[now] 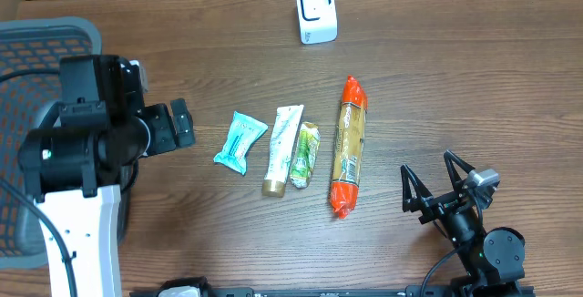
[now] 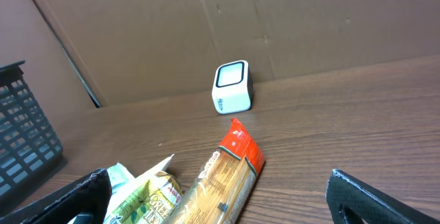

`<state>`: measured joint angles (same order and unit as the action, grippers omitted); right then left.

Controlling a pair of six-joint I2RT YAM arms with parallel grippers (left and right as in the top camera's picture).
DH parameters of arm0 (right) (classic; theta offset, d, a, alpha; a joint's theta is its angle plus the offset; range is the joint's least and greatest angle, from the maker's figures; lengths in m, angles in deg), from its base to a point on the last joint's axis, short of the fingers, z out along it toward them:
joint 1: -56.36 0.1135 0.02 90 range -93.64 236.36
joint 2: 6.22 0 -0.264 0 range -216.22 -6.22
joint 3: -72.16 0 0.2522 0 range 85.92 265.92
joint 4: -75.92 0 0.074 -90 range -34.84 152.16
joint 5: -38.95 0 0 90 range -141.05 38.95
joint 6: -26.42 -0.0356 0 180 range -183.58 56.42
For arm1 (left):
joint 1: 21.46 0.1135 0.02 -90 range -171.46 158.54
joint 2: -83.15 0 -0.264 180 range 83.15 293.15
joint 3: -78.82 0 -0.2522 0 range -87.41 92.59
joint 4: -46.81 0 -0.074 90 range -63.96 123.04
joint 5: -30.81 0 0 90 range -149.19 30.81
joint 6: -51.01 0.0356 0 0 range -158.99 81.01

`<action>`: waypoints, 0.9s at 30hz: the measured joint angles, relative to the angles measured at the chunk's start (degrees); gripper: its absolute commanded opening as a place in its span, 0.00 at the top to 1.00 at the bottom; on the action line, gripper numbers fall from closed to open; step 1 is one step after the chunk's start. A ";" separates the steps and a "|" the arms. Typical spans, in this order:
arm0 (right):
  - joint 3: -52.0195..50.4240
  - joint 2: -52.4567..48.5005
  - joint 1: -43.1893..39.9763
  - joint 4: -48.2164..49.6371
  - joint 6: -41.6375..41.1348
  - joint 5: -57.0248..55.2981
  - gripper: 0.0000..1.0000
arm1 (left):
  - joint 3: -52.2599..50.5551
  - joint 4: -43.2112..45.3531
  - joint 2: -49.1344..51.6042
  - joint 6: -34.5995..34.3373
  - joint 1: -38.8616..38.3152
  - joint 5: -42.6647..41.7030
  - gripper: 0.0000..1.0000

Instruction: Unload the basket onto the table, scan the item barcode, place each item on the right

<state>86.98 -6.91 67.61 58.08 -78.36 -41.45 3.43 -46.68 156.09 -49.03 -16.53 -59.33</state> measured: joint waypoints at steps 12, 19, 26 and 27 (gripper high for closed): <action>0.00 0.00 0.00 -0.02 0.02 0.00 0.00 | 0.00 -1.36 5.49 0.00 0.00 0.00 0.00; 0.00 0.00 0.00 -0.02 0.00 0.00 0.00 | 0.00 -1.79 6.62 0.00 0.00 0.00 0.00; 0.00 0.00 0.00 0.02 0.02 0.00 0.00 | 0.00 -1.79 6.62 0.00 0.00 0.00 0.00; 0.00 0.00 0.00 0.02 0.02 0.00 0.00 | 0.00 -1.79 6.62 0.00 0.00 0.00 0.00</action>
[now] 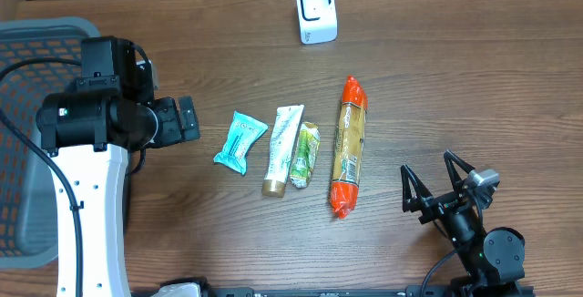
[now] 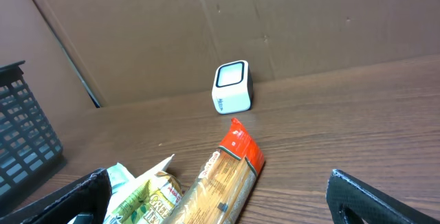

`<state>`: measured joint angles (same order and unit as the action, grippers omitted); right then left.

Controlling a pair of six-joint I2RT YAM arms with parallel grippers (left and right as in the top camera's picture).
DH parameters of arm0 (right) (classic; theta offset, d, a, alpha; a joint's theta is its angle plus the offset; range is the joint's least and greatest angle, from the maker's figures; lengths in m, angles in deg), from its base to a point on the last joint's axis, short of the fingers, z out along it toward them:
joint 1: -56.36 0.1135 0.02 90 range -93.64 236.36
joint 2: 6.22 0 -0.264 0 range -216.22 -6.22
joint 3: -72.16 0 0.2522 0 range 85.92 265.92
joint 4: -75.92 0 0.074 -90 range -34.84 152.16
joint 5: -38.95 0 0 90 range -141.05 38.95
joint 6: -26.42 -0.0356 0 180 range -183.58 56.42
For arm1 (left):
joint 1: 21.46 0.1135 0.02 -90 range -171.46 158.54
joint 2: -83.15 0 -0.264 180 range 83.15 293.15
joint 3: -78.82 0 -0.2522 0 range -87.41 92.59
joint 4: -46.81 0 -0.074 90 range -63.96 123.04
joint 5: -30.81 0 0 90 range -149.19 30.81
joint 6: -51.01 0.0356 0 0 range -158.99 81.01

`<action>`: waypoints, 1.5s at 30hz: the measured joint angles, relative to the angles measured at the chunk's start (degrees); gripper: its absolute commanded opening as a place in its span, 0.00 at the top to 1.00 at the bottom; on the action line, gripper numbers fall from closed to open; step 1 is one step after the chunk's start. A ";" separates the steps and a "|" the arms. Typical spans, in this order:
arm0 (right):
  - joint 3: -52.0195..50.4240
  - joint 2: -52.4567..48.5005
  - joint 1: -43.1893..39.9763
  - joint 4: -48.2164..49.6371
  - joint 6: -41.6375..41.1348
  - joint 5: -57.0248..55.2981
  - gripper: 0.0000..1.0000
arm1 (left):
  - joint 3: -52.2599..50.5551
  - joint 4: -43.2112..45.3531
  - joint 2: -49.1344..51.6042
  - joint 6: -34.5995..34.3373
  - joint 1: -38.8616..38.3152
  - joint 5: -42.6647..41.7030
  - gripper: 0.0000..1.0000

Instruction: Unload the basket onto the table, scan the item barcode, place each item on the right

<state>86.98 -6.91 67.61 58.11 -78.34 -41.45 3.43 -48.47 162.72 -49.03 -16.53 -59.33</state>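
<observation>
The white barcode scanner (image 1: 316, 12) (image 2: 232, 87) stands at the back of the table. Four items lie in a row mid-table: a teal packet (image 1: 240, 142), a white tube (image 1: 283, 149), a green packet (image 1: 304, 155) and a long spaghetti pack with red ends (image 1: 347, 147) (image 2: 227, 176). My left gripper (image 1: 187, 119) hovers just left of the teal packet; its jaws cannot be made out from above. My right gripper (image 1: 426, 164) (image 2: 220, 203) rests open at the front right, holding nothing and facing the items.
A grey mesh basket (image 1: 36, 42) (image 2: 20, 135) sits at the left edge, partly under my left arm. A cardboard wall (image 2: 275, 25) backs the table behind the scanner.
My left arm has swung a little to the right, bringing its gripper slightly closer to the teal packet. The right arm and all items are where they were.
</observation>
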 measured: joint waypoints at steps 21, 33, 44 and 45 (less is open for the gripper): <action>0.00 0.00 0.00 -0.02 0.00 0.00 0.00 | 0.00 -1.66 0.02 0.00 0.00 1.31 0.01; 0.00 0.00 0.00 -0.07 -0.02 0.00 0.00 | 0.00 -1.66 0.00 0.00 0.00 1.31 0.00; 0.00 0.00 0.00 -0.04 0.00 0.00 0.00 | 0.00 -1.66 0.02 0.00 0.00 1.31 0.00; 0.00 0.00 0.00 -0.02 -0.02 0.00 0.00 | 0.00 -1.66 0.02 0.00 0.00 1.31 0.01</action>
